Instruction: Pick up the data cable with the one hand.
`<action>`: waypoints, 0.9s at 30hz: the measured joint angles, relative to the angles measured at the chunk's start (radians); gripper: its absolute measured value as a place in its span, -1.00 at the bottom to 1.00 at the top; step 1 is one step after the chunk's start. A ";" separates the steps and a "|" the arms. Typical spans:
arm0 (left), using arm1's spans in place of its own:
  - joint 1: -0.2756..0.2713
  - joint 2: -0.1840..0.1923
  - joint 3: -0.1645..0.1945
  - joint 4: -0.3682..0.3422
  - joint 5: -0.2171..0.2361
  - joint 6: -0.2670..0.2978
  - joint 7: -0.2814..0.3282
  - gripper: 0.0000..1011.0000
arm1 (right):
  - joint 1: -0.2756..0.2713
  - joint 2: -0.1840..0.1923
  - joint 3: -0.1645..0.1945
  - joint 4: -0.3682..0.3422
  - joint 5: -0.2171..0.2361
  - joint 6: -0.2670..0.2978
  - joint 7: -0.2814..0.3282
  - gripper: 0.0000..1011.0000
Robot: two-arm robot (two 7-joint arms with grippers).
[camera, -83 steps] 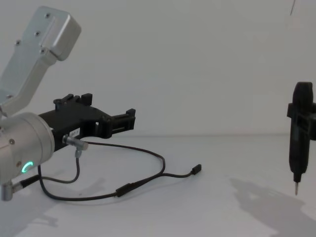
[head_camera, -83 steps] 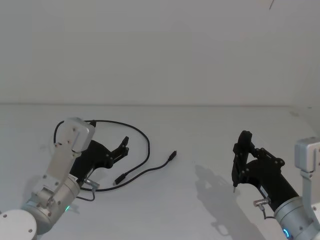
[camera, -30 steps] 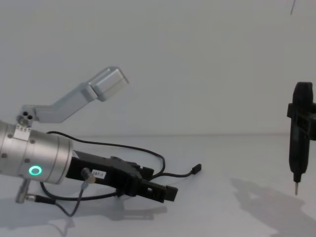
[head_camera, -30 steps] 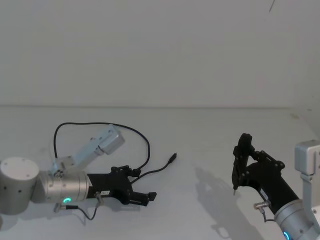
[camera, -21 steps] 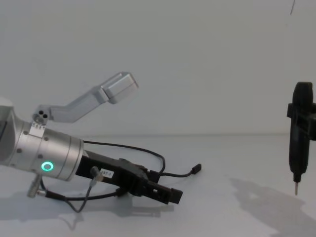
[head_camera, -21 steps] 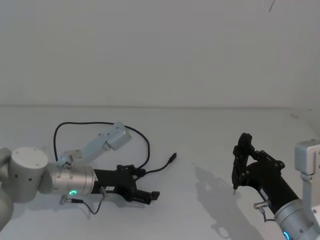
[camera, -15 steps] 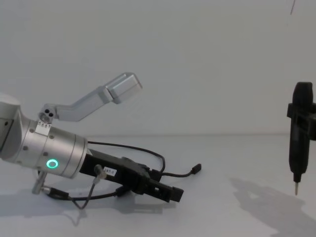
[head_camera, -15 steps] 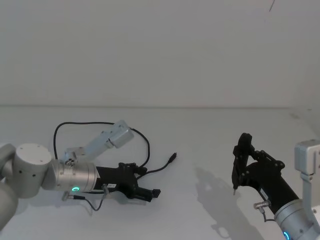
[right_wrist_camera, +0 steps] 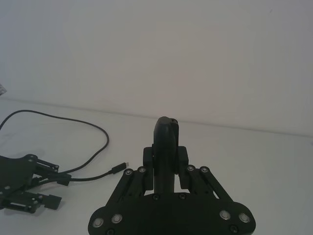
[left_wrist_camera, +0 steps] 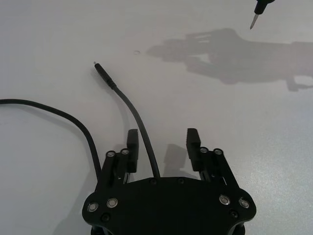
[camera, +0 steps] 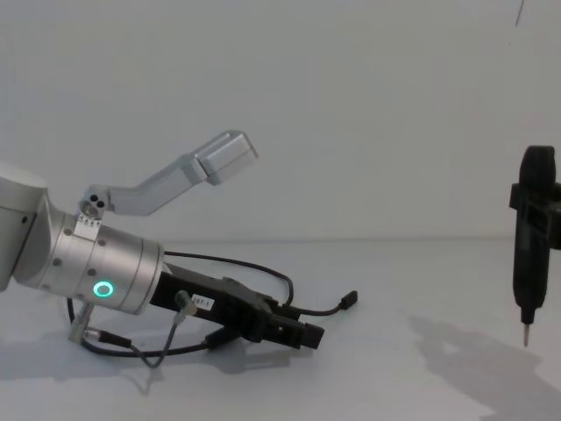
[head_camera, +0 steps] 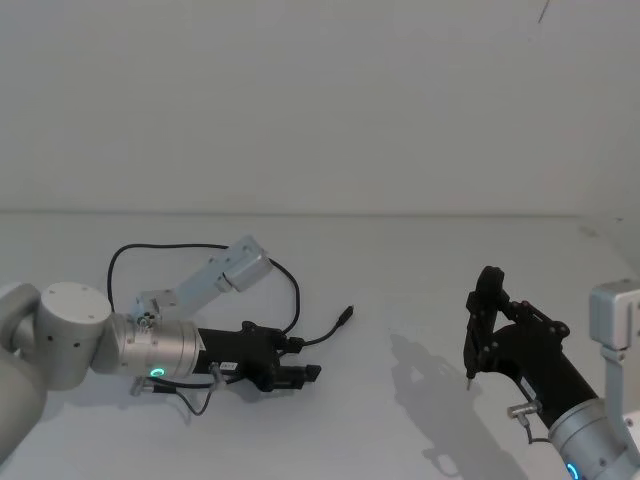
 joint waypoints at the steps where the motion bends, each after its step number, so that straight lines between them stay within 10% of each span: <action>1: -0.001 -0.001 0.001 0.003 -0.001 -0.002 -0.001 0.19 | 0.000 0.000 0.000 0.000 0.000 0.000 0.000 -0.45; 18: -0.013 -0.016 0.011 0.025 -0.015 -0.027 -0.003 -0.89 | 0.000 0.000 0.000 0.000 0.000 0.000 0.000 -0.45; 27: -0.003 0.009 0.001 -0.035 -0.042 -0.051 -0.030 -0.91 | 0.000 0.000 0.000 0.000 0.000 0.000 0.000 -0.45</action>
